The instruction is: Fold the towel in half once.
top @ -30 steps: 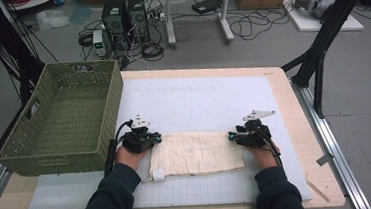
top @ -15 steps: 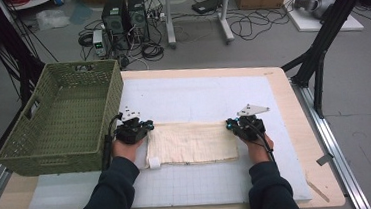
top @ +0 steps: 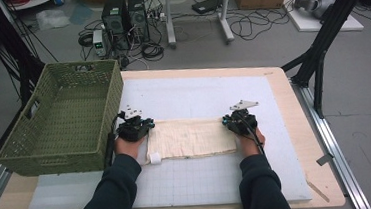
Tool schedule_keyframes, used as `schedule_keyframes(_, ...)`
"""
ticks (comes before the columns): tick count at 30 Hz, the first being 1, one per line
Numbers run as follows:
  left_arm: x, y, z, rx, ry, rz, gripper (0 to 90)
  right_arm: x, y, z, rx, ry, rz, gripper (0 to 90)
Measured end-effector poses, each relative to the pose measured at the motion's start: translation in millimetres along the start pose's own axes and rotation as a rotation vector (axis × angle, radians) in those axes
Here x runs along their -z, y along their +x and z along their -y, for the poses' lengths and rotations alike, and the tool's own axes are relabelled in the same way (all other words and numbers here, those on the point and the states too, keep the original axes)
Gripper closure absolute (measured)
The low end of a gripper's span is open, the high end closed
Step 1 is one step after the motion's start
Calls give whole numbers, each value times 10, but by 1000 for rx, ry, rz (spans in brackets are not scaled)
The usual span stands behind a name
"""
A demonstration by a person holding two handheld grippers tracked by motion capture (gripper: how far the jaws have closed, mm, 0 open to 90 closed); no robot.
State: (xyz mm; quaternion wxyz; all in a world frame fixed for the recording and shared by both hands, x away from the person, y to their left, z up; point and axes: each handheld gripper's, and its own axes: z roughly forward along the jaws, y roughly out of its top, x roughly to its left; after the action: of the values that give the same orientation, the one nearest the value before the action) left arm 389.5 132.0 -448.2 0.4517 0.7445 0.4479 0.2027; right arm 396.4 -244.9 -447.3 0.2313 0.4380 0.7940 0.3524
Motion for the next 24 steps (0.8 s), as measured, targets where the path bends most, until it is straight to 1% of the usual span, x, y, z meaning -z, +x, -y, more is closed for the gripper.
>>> schedule_keyframes(2,45,20,-13,-20,-30,11,663,57,-27,-3,-7,-17,-2,691)
schedule_keyframes(3,89,36,-22,-44,-52,18,633,104,-49,-4,-13,-35,0,660)
schedule_keyframes(4,117,41,-29,-50,-63,23,624,173,-74,-1,-40,-62,-13,628)
schedule_keyframes(5,151,39,-44,-61,-75,26,621,212,-92,5,-55,-82,-29,614)
schedule_keyframes(6,179,25,-57,-71,-88,37,597,265,-111,15,-68,-103,-49,585)
schedule_keyframes(7,206,0,-65,-72,-104,46,568,312,-122,26,-73,-119,-62,570)
schedule_keyframes(9,256,-48,-72,-70,-128,81,544,410,-121,66,-68,-124,-78,553)
schedule_keyframes(11,306,-80,-75,-63,-142,105,510,498,-113,118,-44,-132,-71,535)
schedule_keyframes(13,360,-94,-77,-46,-145,119,455,587,-110,180,-43,-143,-73,528)
schedule_keyframes(15,402,-108,-68,-42,-145,129,425,658,-103,253,-58,-148,-84,503)
schedule_keyframes(16,415,-116,-59,-46,-142,133,413,683,-93,294,-78,-146,-88,503)
schedule_keyframes(17,425,-125,-48,-48,-136,139,407,694,-76,337,-97,-148,-102,504)
schedule_keyframes(18,434,-130,-37,-52,-133,143,402,693,-50,371,-97,-137,-120,510)
schedule_keyframes(19,442,-132,-24,-53,-131,151,398,685,-11,394,-86,-116,-129,528)
schedule_keyframes(20,451,-135,-10,-54,-129,153,398,671,36,406,-76,-87,-137,555)
schedule_keyframes(21,459,-138,1,-54,-125,153,396,647,71,414,-52,-66,-143,583)
schedule_keyframes(22,466,-141,5,-54,-118,158,387,623,104,418,-48,-40,-153,607)
schedule_keyframes(23,476,-146,8,-54,-116,165,380,600,132,423,-36,-6,-155,625)
schedule_keyframes(24,485,-153,11,-56,-118,169,381,574,154,436,-24,31,-146,627)
